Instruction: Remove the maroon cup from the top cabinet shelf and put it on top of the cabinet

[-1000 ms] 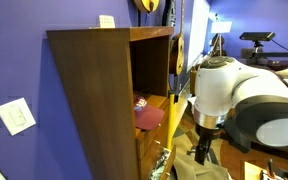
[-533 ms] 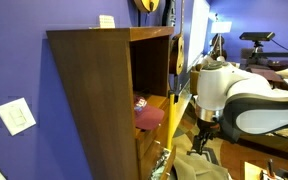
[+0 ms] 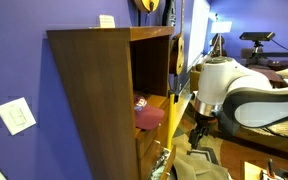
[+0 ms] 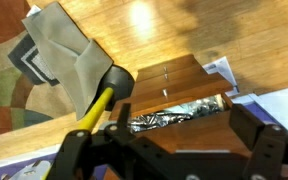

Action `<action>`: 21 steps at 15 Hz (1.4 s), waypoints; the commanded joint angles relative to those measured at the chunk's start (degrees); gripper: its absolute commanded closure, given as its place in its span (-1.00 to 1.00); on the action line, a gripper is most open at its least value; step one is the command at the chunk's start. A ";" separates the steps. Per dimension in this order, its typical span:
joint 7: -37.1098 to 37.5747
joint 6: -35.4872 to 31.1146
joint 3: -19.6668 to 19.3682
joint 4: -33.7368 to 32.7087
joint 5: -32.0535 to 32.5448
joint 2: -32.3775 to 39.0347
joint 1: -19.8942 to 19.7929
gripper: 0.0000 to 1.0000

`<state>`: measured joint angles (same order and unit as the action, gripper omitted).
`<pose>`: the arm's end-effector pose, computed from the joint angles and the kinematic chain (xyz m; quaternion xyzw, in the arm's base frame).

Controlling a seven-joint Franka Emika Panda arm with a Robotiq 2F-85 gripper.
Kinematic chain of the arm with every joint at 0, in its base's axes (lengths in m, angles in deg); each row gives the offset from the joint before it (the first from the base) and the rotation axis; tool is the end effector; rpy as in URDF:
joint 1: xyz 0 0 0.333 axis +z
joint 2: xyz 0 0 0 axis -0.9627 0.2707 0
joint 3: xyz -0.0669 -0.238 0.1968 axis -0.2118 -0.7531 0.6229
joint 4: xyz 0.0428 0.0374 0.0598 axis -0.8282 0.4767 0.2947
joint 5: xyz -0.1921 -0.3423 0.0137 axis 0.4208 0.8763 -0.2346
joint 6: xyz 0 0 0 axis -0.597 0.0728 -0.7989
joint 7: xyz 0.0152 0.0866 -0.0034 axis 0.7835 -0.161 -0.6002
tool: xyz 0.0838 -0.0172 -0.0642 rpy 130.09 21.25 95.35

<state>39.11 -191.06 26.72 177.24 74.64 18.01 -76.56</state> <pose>0.3670 0.0130 0.4364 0.9931 -0.1089 0.0299 0.0312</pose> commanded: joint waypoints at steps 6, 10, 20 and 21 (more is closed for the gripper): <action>-23.61 -6.30 -19.82 -0.84 -20.21 3.94 2.13 -1.00; -29.57 -1.74 -23.23 -4.76 -33.04 7.89 4.29 -1.00; -30.38 2.38 -20.39 -8.10 -41.51 11.03 1.00 -1.00; -30.83 2.18 -20.73 -8.38 -43.41 11.20 1.10 -1.00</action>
<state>9.34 -189.42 4.43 169.34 33.96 28.71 -73.37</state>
